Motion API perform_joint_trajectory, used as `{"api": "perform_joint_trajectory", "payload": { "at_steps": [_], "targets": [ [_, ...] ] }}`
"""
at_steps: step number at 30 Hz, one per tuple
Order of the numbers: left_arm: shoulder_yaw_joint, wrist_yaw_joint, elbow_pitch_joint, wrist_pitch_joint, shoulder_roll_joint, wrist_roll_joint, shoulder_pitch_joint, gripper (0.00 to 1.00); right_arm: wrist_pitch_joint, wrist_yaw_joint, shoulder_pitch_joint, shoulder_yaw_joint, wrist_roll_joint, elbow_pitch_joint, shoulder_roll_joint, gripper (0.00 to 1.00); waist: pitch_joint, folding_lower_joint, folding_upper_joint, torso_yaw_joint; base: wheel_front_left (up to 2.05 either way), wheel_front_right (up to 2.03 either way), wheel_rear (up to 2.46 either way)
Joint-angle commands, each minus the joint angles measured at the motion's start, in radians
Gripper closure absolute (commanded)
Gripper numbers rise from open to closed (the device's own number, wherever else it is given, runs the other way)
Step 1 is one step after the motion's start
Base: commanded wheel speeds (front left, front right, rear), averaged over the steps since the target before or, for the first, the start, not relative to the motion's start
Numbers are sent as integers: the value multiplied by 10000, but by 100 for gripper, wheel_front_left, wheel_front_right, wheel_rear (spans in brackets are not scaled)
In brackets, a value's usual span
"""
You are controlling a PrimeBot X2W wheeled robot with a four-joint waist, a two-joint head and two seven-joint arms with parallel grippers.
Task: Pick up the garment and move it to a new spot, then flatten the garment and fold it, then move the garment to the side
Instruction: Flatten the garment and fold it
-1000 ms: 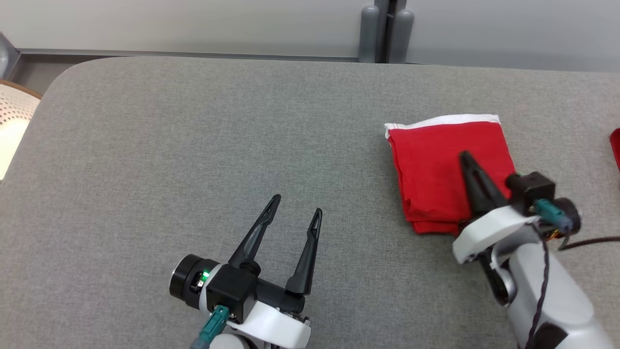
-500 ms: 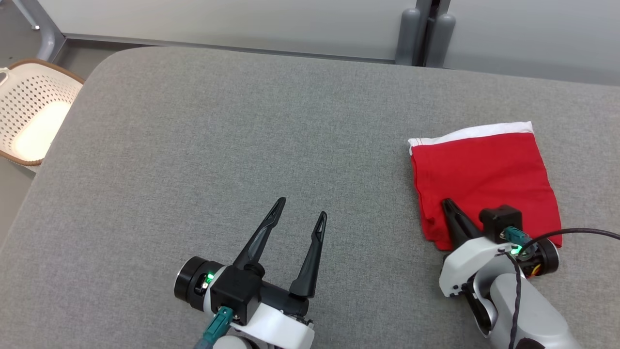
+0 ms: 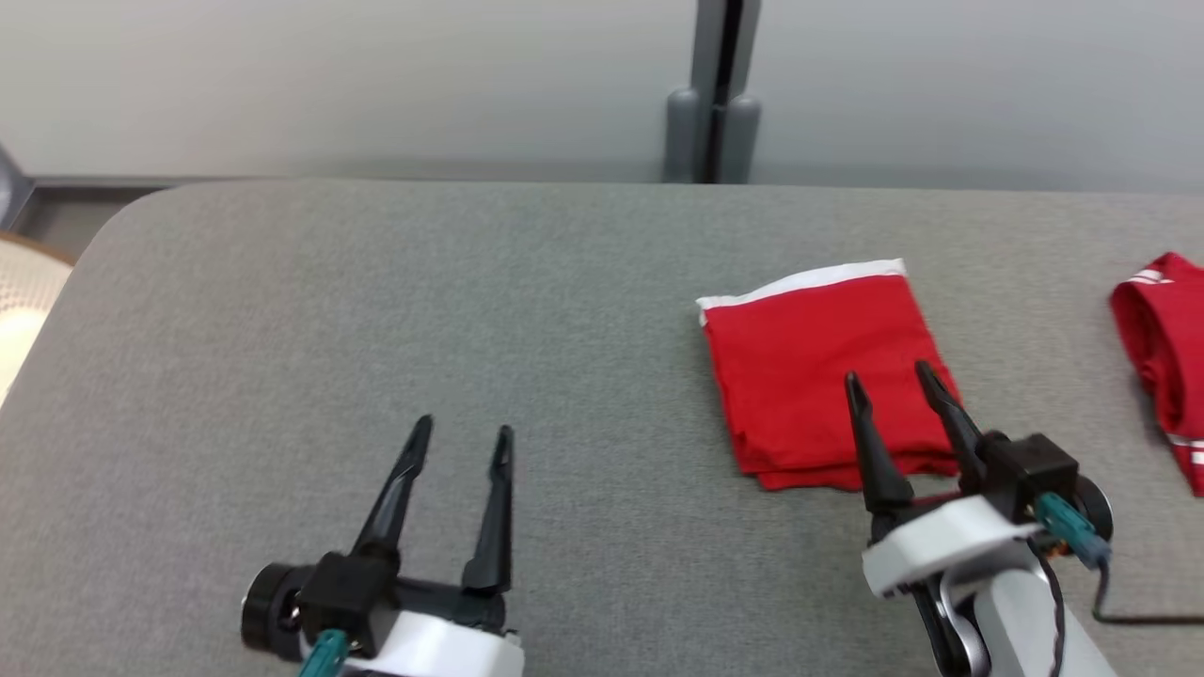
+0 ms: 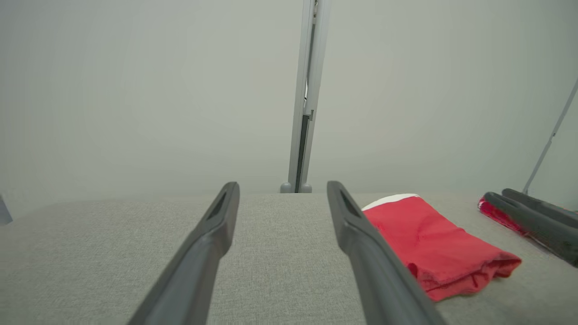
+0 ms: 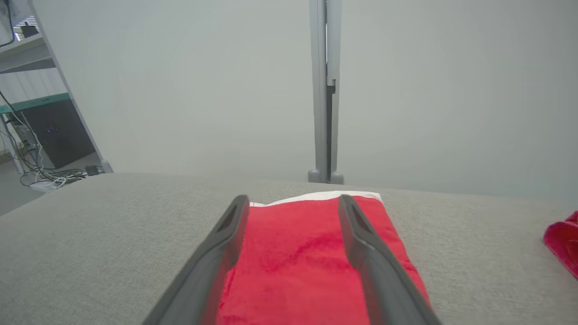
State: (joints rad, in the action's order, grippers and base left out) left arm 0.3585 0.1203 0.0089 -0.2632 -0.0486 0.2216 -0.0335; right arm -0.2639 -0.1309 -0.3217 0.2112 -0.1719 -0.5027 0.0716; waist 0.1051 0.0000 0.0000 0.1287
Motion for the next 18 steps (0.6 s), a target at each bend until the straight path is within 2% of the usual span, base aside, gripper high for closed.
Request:
{"api": "perform_joint_trajectory", "payload": {
  "at_steps": [1,6,7,11,15,18],
  "targets": [
    [-332,68,-89,-12,-40,69,333,0,-1,6,590,-217,87,482,-19,0,-531,0,0,-552,0,0,0],
    [-979,122,-275,-12,-39,117,903,0,-1,4,1512,-362,-206,1358,-49,0,-1021,0,0,-1024,0,0,0],
    [-1260,111,-347,-12,-37,61,1122,0,-3,4,1788,-373,-377,1918,7,0,-1139,0,0,-1240,0,0,0],
    [-1714,81,-361,-12,-40,-22,1524,0,-3,4,2369,-390,-797,2109,65,0,-1357,0,0,-1564,0,0,0],
    [-1992,85,-310,-12,-39,5,1808,0,-1,4,2589,-421,-263,2856,275,0,-1502,0,0,-1823,0,0,0],
    [-2132,55,-260,-12,-37,-33,1940,0,-3,6,2891,-83,213,3558,564,0,-1534,0,0,-1924,0,0,0]
  ]
}}
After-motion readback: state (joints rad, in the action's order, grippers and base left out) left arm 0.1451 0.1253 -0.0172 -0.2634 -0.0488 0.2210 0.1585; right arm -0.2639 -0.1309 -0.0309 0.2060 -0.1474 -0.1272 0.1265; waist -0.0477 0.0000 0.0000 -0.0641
